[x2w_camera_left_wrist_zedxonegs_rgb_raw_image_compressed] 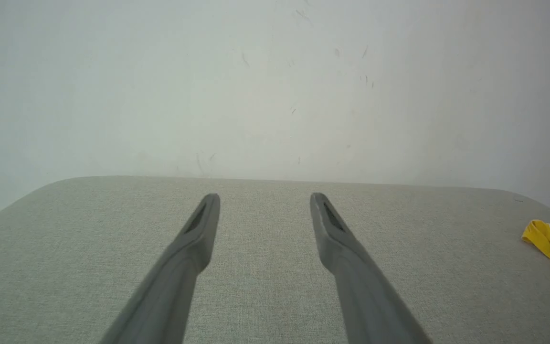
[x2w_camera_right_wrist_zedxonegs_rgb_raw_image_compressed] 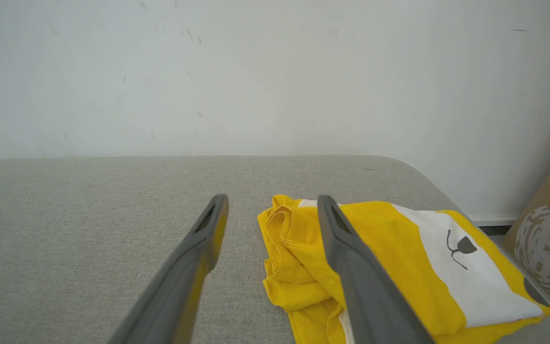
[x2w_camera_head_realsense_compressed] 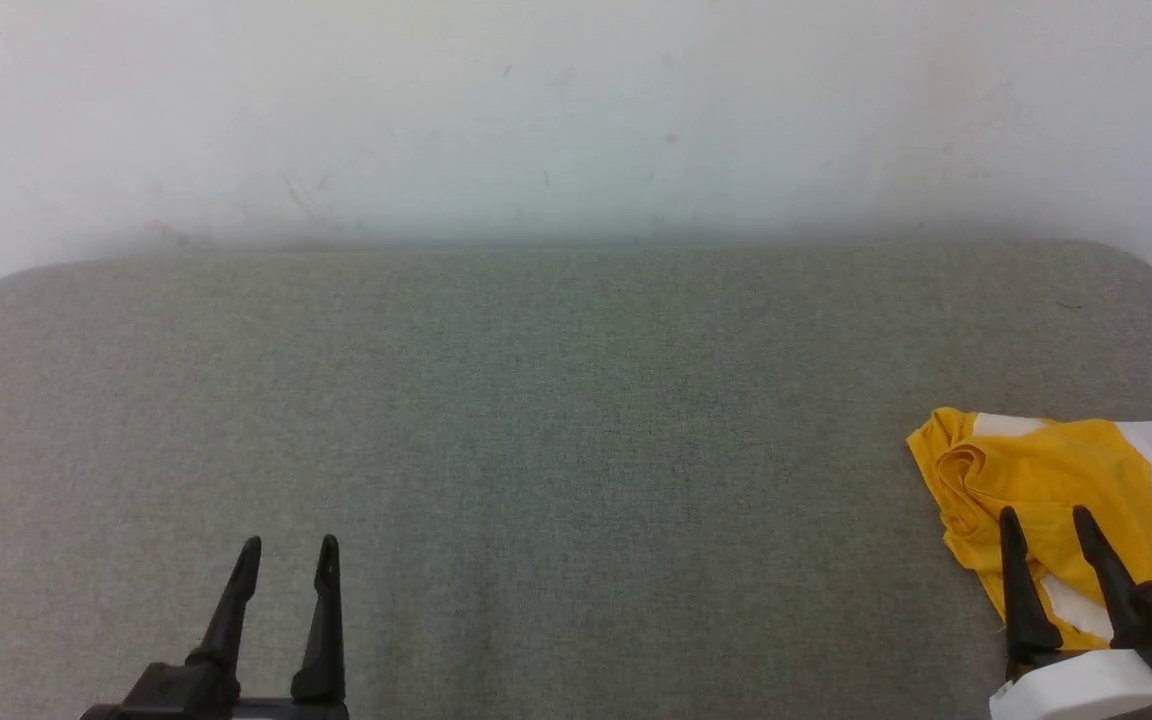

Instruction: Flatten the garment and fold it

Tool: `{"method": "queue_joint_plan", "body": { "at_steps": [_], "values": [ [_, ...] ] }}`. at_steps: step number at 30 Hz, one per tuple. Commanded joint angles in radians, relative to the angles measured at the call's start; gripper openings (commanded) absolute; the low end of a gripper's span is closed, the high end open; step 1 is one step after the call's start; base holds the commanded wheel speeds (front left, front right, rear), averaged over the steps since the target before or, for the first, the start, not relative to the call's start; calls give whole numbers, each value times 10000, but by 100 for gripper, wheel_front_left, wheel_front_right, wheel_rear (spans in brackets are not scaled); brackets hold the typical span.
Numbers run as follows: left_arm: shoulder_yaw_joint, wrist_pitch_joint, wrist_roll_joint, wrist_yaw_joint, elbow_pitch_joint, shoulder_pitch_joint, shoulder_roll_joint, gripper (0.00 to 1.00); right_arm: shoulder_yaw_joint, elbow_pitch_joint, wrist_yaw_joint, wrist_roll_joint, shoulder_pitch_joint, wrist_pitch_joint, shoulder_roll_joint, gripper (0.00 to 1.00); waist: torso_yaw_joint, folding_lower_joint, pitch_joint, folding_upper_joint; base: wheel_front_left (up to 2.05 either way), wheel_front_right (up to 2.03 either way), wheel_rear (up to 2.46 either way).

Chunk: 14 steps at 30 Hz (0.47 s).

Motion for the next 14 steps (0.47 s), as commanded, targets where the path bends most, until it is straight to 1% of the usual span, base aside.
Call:
{"method": "queue_joint_plan", "body": {
  "at_steps": [1,14],
  "values": [
    [-14,13,9,0,0,-2,-4,0,1,-5,0,3,2,9,0,0,-1,1,1,-1,0,0,0],
    [-35,191,100,47,49,-146,-23,0,120,-86,-1,-39,-67,165,0,0,-21,1,9,-1,0,0,0]
  ]
}}
